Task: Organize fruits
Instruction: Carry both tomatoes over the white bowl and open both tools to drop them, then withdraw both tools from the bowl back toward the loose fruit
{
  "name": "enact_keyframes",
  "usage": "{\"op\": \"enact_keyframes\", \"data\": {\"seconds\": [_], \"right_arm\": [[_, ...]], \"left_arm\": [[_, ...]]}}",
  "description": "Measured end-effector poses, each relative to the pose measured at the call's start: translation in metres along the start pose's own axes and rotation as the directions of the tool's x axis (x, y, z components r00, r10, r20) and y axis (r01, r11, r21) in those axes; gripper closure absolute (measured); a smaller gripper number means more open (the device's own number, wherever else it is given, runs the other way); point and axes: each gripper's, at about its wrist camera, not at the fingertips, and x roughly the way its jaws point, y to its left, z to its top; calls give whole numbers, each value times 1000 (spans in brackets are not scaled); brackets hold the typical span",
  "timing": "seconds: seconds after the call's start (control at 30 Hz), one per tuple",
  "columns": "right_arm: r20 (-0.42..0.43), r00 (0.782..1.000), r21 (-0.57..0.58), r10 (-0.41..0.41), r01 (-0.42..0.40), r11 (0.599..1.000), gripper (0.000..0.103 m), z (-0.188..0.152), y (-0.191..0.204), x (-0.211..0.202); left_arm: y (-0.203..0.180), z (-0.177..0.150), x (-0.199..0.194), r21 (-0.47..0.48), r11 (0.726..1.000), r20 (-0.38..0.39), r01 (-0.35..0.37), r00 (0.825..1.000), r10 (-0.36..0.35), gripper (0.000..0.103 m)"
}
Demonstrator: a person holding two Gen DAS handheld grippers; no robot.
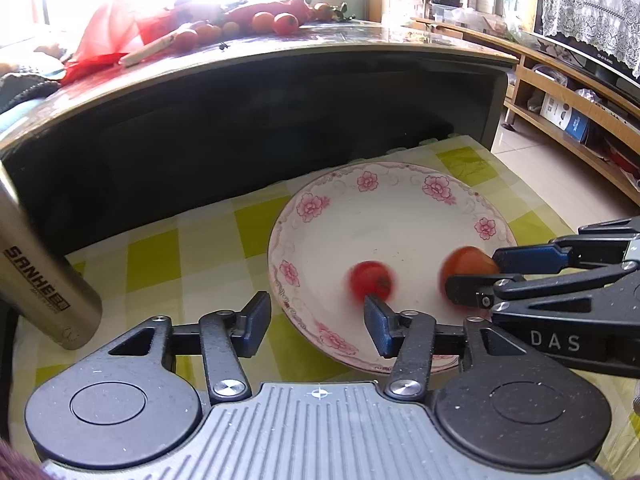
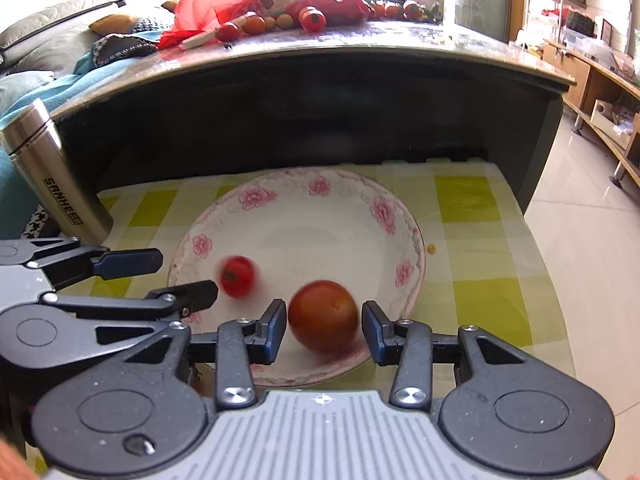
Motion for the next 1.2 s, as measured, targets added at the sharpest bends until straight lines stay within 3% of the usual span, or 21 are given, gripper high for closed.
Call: {"op": "enact_keyframes", "data": {"seconds": [0.27, 0.5, 0.97, 1.2], "right_arm": [[59, 998, 14, 12, -12, 1000, 54, 7, 1, -23], [60, 997, 22, 49, -50, 999, 53, -3, 15, -47], [-18, 997, -43, 81, -82, 996, 53, -47, 51, -76], [-63, 997, -81, 41, -46, 996, 53, -73, 61, -83]], "left_arm": [[7, 1, -26, -6, 1000, 36, -5, 999, 5, 41], [16, -7, -52, -31, 999, 43, -12, 999, 13, 40], [16, -54, -92, -15, 1000, -4, 3, 1000, -3, 37], [16, -75, -101, -31, 999, -38, 10, 999, -11, 37]]}}
